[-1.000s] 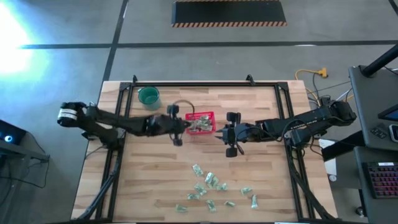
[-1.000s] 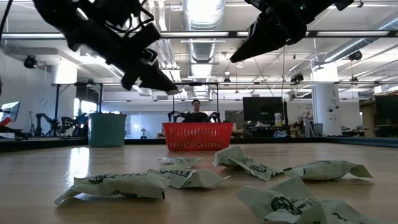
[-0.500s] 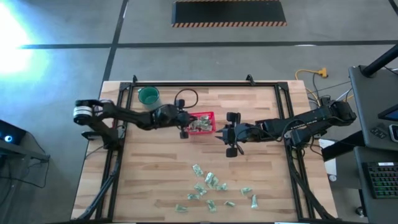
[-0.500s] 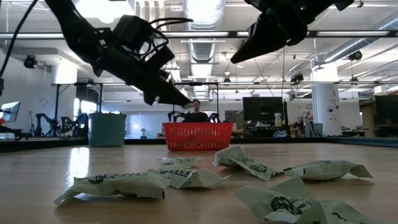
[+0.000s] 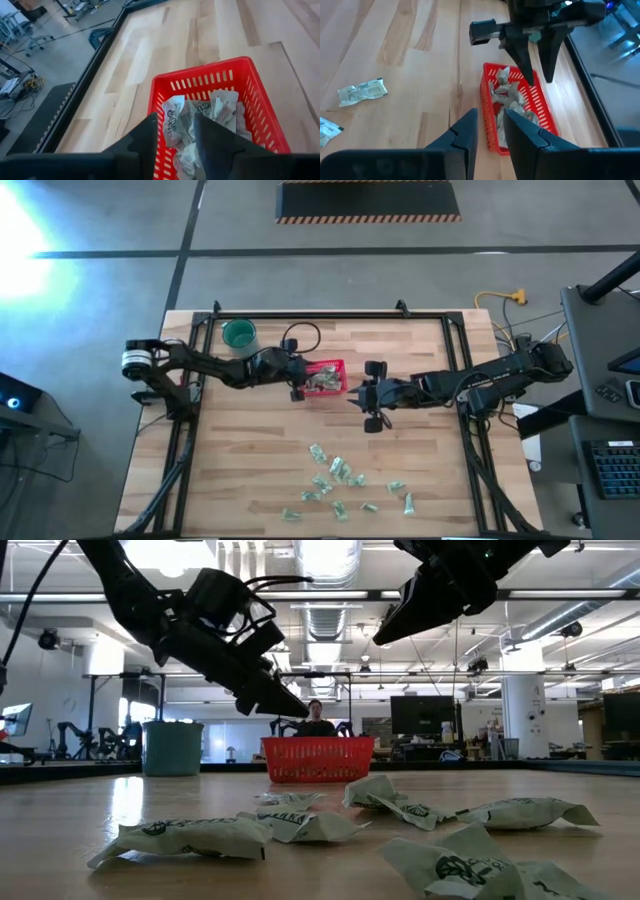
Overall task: Pick and place items into bin
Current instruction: Put the stevia packet into the red bin
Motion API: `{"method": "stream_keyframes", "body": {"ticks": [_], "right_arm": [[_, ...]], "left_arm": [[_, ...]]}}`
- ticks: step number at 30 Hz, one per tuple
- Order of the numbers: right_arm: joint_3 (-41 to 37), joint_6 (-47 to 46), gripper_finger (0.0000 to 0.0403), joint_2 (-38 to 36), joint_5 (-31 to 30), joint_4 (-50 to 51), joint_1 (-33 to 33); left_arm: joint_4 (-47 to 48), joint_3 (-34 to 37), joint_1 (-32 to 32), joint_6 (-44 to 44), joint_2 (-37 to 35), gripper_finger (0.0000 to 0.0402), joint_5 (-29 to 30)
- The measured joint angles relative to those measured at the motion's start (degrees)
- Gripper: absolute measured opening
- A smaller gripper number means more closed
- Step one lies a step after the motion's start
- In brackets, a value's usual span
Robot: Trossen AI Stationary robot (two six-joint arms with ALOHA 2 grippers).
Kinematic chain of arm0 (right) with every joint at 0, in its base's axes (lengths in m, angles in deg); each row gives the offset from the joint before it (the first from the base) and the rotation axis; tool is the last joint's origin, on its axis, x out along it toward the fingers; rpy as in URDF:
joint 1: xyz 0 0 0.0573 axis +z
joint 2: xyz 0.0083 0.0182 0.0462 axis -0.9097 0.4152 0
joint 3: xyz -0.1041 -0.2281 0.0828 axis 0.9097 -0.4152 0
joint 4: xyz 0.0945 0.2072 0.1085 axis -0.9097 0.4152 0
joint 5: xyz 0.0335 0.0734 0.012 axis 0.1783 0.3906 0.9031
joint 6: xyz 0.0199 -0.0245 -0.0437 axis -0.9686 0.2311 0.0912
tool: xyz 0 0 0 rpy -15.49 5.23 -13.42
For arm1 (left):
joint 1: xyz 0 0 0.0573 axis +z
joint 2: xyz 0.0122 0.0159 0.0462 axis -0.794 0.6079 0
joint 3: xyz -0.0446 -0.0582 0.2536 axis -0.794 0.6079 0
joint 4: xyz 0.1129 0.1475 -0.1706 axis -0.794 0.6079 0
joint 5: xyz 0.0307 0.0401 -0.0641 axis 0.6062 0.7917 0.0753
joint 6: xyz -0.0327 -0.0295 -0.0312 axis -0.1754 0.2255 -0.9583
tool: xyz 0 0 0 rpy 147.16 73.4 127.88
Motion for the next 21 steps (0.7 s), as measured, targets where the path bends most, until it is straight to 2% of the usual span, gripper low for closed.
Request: {"method": "stream_keyframes", "body": {"ticks": [3, 6, 12, 21], "right_arm": [[0.00, -2.25, 0.0079, 0.00, 0.06, 2.77, 0.15], [0.00, -6.36, 0.0075, 0.00, 0.26, 7.48, 0.87], [0.00, -16.53, 0.0073, 0.00, 7.10, 12.88, 3.46], [0.00, -27.94, 0.0086, 0.85, 8.81, 13.03, 15.32]], "left_arm": [[1.74, 0.00, -0.01, -1.61, -0.27, 0.0131, -0.01], [7.35, 0.00, -0.29, -2.97, -2.10, 0.0140, -0.01], [23.38, 0.10, -3.27, -3.99, -8.21, 0.0142, -0.05], [35.86, 1.26, -12.71, -6.68, -16.01, 0.0142, -0.20]]}}
